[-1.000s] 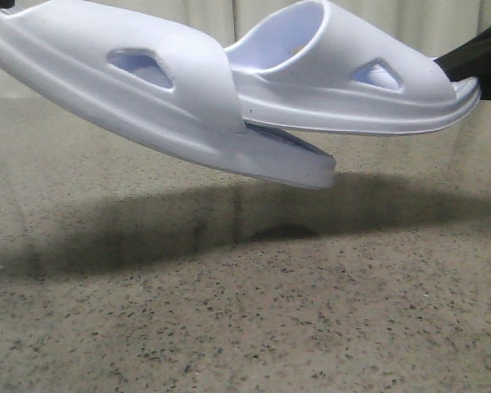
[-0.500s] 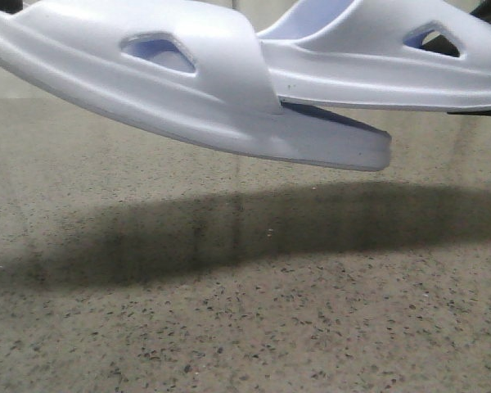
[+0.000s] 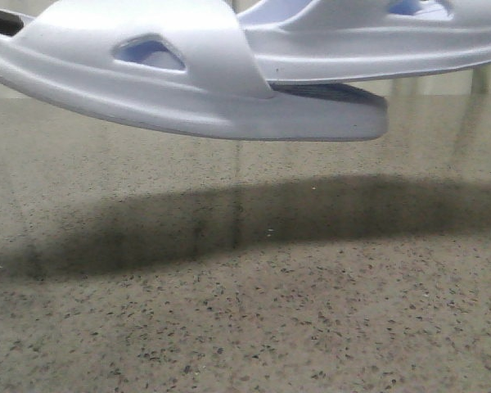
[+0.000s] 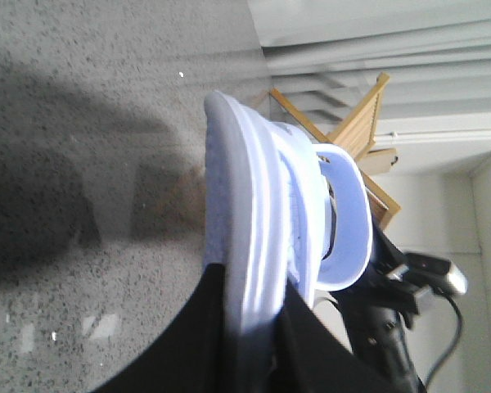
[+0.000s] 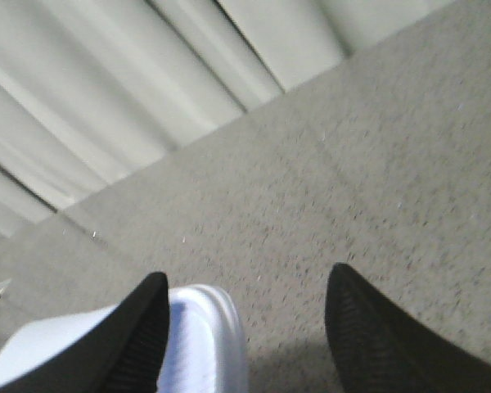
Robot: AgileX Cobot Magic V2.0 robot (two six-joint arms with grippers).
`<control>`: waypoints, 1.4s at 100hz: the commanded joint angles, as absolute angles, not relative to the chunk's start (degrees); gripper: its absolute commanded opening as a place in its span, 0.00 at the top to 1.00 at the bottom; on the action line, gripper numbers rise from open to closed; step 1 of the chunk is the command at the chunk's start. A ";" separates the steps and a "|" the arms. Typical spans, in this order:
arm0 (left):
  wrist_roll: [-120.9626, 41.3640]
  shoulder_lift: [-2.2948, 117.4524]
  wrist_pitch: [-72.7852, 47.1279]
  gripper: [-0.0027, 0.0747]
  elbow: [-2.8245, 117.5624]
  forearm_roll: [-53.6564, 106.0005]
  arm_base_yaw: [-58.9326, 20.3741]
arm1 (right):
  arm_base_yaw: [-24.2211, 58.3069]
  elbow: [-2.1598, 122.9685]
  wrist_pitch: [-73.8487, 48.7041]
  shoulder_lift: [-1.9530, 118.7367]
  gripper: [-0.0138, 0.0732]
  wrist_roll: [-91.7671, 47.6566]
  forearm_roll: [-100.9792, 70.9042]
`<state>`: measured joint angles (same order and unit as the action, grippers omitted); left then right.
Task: Insert blue slippers together front up
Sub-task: 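Lower the nested slippers onto the table and open both grippers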
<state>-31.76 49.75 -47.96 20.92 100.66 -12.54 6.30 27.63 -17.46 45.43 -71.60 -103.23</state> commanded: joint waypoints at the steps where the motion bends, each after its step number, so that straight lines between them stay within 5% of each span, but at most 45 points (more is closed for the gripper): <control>1: -31.63 49.52 -49.17 0.94 22.88 106.55 -12.95 | 6.34 29.26 -12.92 41.15 0.43 -73.14 -103.21; 26: -32.88 51.34 -49.00 0.94 22.88 106.55 -12.95 | 6.34 29.26 -2.19 31.07 0.43 -73.14 -98.77; 122: -45.70 73.73 -53.99 0.94 29.27 106.55 -12.95 | 6.34 29.26 -3.48 28.78 0.43 -73.14 -98.62; 140: -48.10 73.73 -52.60 0.78 29.27 106.55 -12.95 | 6.34 29.26 -3.48 28.78 0.43 -73.14 -98.62</control>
